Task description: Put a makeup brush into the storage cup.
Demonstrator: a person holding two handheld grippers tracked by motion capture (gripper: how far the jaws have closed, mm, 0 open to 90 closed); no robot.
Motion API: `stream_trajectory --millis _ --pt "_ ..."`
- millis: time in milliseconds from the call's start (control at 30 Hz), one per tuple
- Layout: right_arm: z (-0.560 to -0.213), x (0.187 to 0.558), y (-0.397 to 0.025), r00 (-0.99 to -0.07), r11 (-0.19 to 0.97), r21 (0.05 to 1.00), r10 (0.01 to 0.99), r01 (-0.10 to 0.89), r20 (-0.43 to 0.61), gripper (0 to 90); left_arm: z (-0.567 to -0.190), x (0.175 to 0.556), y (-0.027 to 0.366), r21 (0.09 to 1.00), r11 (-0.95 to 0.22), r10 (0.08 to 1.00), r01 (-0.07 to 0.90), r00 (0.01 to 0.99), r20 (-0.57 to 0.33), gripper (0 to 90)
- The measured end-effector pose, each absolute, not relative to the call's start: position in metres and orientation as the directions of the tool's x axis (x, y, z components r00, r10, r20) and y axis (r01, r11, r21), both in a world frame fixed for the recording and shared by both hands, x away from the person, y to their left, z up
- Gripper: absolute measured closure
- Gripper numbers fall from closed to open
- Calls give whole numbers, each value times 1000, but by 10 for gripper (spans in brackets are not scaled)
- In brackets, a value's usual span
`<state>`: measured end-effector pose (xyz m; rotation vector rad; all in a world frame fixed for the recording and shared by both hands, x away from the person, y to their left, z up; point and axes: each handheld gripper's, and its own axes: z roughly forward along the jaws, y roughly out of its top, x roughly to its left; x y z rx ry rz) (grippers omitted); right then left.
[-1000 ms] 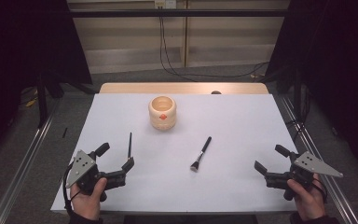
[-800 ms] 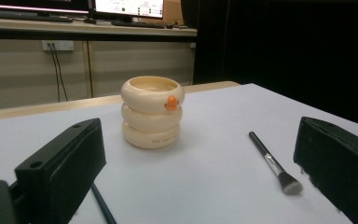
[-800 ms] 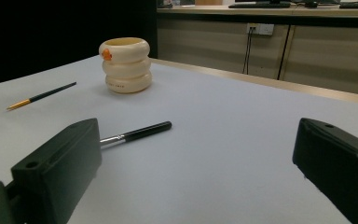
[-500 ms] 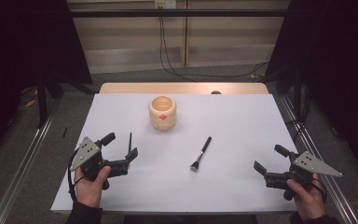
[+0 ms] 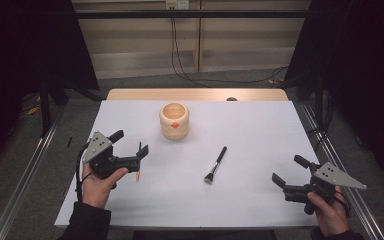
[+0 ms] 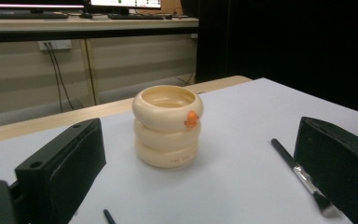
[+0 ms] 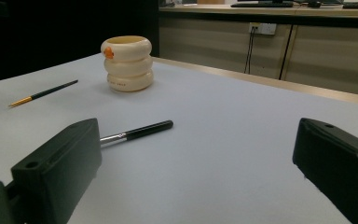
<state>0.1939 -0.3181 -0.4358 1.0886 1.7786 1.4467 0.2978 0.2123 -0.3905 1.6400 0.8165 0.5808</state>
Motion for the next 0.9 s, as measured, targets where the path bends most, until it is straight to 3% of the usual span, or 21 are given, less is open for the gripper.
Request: stream_trajectory --millis 233,600,900 --pt "-436 194 -318 -489 73 972 871 223 47 8 -385 311 210 969 -99 772 225 632 -68 50" --pt "-436 194 -318 -492 73 972 869 222 47 8 -378 329 207 966 -147 782 213 623 -18 45" --pt "-436 194 -318 -493 75 973 869 217 43 8 -378 343 203 930 -197 800 310 600 -31 45"
